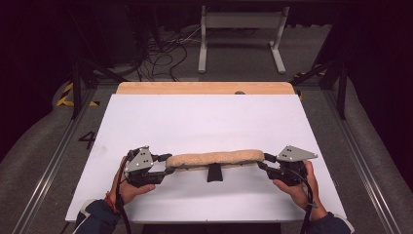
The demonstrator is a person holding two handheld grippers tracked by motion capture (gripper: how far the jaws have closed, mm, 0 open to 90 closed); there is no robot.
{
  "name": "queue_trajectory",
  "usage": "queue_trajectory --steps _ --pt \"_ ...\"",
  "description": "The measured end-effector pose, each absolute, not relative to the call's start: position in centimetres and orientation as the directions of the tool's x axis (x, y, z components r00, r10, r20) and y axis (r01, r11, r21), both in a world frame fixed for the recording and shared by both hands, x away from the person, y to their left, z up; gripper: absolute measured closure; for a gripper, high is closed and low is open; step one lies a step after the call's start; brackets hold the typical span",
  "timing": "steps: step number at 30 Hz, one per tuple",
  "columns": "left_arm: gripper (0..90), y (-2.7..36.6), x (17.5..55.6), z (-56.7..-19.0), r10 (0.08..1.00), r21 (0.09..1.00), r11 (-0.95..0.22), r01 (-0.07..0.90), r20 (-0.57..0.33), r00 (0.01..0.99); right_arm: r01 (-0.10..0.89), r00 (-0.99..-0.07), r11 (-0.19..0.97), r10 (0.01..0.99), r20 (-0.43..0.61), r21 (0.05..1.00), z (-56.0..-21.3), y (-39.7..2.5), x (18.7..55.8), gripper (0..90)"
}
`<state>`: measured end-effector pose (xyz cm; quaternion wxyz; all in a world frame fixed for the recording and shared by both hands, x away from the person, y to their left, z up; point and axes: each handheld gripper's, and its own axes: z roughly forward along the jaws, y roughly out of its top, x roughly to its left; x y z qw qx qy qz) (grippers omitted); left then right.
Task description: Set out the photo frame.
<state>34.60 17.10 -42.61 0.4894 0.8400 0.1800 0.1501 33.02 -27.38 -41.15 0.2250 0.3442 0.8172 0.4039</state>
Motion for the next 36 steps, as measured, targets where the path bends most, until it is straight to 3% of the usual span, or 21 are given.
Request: queue_trajectory --steps 14,18,29,36 --pt "58.2 17.0 33.7 -42.6 0.449 0.873 -0.462 0.158 0.077 0.89 0.39 -0.636 0.436 0.765 -0.105 0.811 -41.2 -27.1 33.5 65.9" --pt "58.2 16.9 33.8 -42.7 0.451 0.876 -0.453 0.166 0.065 0.89 0.42 -0.605 0.402 0.792 -0.079 0.813 -41.6 -27.5 33.9 61.4" --pt "60.1 16.6 33.1 -42.7 0.457 0.87 -0.466 0.163 0.079 0.886 0.42 -0.565 0.378 0.821 -0.088 0.825 -41.7 -26.8 35.2 70.0" --pt "60.6 16.2 32.7 -42.9 0.481 0.876 -0.448 0.181 0.066 0.874 0.419 -0.56 0.37 0.824 -0.085 0.829 -41.7 -26.4 37.0 71.0"
